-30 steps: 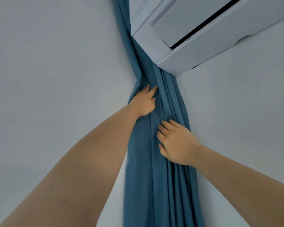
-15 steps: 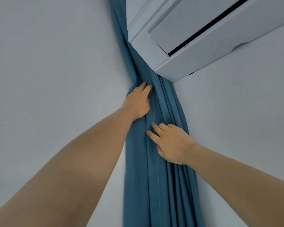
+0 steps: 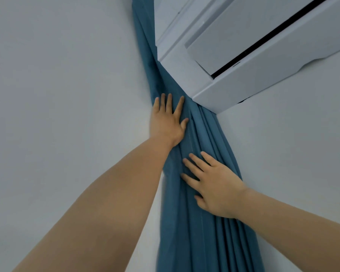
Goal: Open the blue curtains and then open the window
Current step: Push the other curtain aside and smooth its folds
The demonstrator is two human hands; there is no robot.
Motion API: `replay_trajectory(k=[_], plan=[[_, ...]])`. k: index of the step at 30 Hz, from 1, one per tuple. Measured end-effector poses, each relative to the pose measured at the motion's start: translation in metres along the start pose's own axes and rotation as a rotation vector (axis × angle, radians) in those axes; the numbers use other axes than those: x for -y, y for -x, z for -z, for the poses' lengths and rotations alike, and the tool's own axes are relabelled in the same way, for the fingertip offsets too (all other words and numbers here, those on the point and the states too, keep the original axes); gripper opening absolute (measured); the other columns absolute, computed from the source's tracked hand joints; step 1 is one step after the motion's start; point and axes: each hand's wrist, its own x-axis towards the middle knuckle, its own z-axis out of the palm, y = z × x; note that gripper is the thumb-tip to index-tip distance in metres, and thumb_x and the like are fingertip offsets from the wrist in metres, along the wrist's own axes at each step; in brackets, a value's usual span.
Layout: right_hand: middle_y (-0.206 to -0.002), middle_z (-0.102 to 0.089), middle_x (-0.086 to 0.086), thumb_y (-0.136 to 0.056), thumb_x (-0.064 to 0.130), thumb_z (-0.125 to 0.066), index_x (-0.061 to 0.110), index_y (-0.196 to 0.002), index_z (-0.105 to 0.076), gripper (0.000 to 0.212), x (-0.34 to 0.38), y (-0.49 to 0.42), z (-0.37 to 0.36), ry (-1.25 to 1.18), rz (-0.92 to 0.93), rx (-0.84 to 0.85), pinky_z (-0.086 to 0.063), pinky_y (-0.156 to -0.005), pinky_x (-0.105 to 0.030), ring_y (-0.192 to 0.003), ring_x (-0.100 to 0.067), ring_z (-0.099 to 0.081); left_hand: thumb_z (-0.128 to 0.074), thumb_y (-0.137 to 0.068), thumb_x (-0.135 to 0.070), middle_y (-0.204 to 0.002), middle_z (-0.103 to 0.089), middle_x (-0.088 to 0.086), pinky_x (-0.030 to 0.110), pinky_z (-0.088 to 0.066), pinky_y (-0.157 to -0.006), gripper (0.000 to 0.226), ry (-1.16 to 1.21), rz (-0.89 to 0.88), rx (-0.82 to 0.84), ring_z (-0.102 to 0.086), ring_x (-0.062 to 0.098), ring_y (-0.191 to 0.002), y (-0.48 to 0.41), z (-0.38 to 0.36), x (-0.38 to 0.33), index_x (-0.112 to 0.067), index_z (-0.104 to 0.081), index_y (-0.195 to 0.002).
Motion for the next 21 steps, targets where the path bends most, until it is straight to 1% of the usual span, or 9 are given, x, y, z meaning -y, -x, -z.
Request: replay_trajectory(k=[2, 6, 11, 15, 18, 21], plan=[[-0.155, 0.012, -0.015, -0.095, 0.048, -0.015, 0.019, -0.147, 0.005, 0.063, -0.003, -0.001, -0.005, -0.018, -0.02, 0.039, 0.017, -0.112, -0.046, -0.143, -0.032, 0.014, -0.009, -0.095, -0.05, -0.157, -0.004, 0.016, 0.043, 0.006, -0.117, 0.063, -0.026, -0.019, 0.023, 0.0, 0.03, -0.145, -0.006, -0.003, -0.006, -0.02, 0.008, -0.148], [-0.155, 0.012, -0.018, -0.095, 0.048, -0.015, 0.015, -0.146, 0.009, 0.065, -0.004, -0.002, -0.009, -0.011, -0.054, 0.111, 0.012, -0.114, -0.045, -0.143, -0.033, 0.011, -0.01, -0.096, -0.047, -0.157, -0.001, 0.015, 0.043, 0.003, -0.118, 0.062, -0.036, -0.079, 0.084, 0.0, 0.029, -0.145, -0.019, -0.013, -0.022, -0.017, 0.005, -0.148], [-0.155, 0.008, -0.02, -0.095, 0.045, -0.018, 0.011, -0.146, 0.007, 0.067, -0.011, 0.001, -0.013, -0.047, -0.073, 0.103, 0.011, -0.115, -0.043, -0.144, -0.031, 0.008, -0.01, -0.095, -0.043, -0.157, 0.001, 0.016, 0.044, 0.001, -0.118, 0.062, -0.036, -0.12, 0.082, 0.001, 0.029, -0.145, -0.032, -0.023, -0.029, -0.014, 0.004, -0.149], [-0.155, 0.008, -0.019, -0.094, 0.046, -0.018, 0.01, -0.146, 0.007, 0.068, -0.009, 0.003, -0.013, -0.05, -0.074, 0.129, 0.01, -0.116, -0.042, -0.144, -0.031, 0.008, -0.013, -0.095, -0.043, -0.157, 0.002, 0.016, 0.042, 0.003, -0.118, 0.063, 0.046, -0.156, 0.154, 0.001, 0.028, -0.145, -0.031, -0.016, -0.025, -0.015, 0.004, -0.149], [-0.155, 0.009, -0.019, -0.095, 0.045, -0.018, 0.009, -0.146, 0.007, 0.068, -0.004, 0.007, -0.01, -0.044, -0.068, 0.172, 0.01, -0.116, -0.042, -0.144, -0.03, 0.008, -0.018, -0.096, -0.042, -0.157, 0.001, 0.013, 0.04, 0.002, -0.118, 0.062, 0.128, -0.199, 0.21, -0.002, 0.025, -0.145, -0.02, -0.008, -0.017, -0.017, 0.003, -0.149], [-0.155, 0.009, -0.018, -0.095, 0.044, -0.018, 0.008, -0.146, 0.006, 0.068, 0.007, 0.019, -0.005, -0.054, -0.048, 0.201, 0.01, -0.116, -0.042, -0.144, -0.029, 0.008, -0.023, -0.098, -0.04, -0.157, 0.001, 0.013, 0.039, 0.001, -0.118, 0.063, 0.08, -0.25, 0.205, -0.001, 0.026, -0.145, 0.01, 0.002, -0.008, -0.015, 0.005, -0.148]])
